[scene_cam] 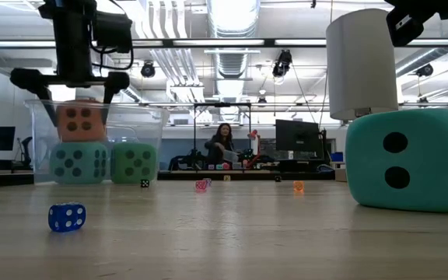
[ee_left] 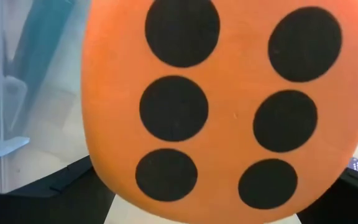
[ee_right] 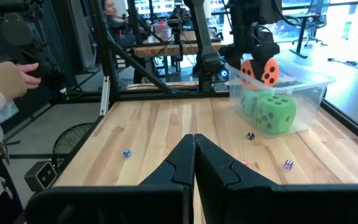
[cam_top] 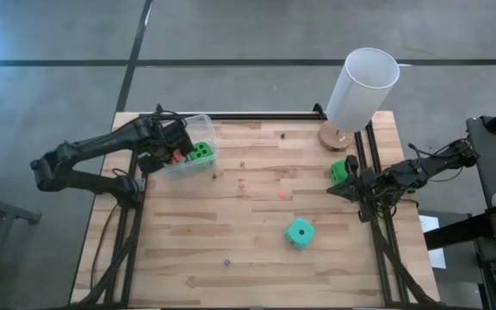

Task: Pick & Place Dice
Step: Put the orange large dice into the transparent bin, then put the blue large dice into the transparent bin

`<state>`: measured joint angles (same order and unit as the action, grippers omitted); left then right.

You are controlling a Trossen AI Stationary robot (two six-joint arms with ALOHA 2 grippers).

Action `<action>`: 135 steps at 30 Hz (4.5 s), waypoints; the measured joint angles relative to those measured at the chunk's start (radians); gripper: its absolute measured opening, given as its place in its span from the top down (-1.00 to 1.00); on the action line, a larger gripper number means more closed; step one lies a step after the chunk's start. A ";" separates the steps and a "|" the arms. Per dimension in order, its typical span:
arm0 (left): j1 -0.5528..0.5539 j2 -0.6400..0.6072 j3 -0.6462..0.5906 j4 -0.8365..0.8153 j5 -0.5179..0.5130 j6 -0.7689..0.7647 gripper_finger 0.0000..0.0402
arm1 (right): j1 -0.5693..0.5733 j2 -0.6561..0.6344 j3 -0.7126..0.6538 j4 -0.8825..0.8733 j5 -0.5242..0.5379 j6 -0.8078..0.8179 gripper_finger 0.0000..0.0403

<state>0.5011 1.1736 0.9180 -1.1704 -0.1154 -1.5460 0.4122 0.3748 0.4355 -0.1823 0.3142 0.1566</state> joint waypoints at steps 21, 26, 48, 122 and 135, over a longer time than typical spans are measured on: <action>0.012 0.000 0.099 -0.085 0.039 0.015 -0.99 | 0.000 0.000 0.000 0.000 0.000 0.000 0.96; 0.012 0.000 0.128 -0.099 0.057 0.024 -0.99 | 0.000 0.000 0.000 0.000 0.000 0.000 0.96; 0.011 0.000 0.318 -0.247 0.056 0.028 -0.98 | 0.000 0.000 0.000 0.000 0.000 0.000 0.96; -0.962 0.061 0.452 0.017 -0.566 0.500 -0.91 | 0.000 0.000 0.000 0.000 0.002 -0.009 0.96; -0.962 0.058 0.452 0.108 -0.566 0.498 -0.84 | 0.000 0.073 0.000 0.000 -0.131 -0.068 0.96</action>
<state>-0.4614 1.2319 1.3697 -1.0621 -0.6811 -1.0477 0.4126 0.4481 0.4351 -0.1821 0.1831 0.0883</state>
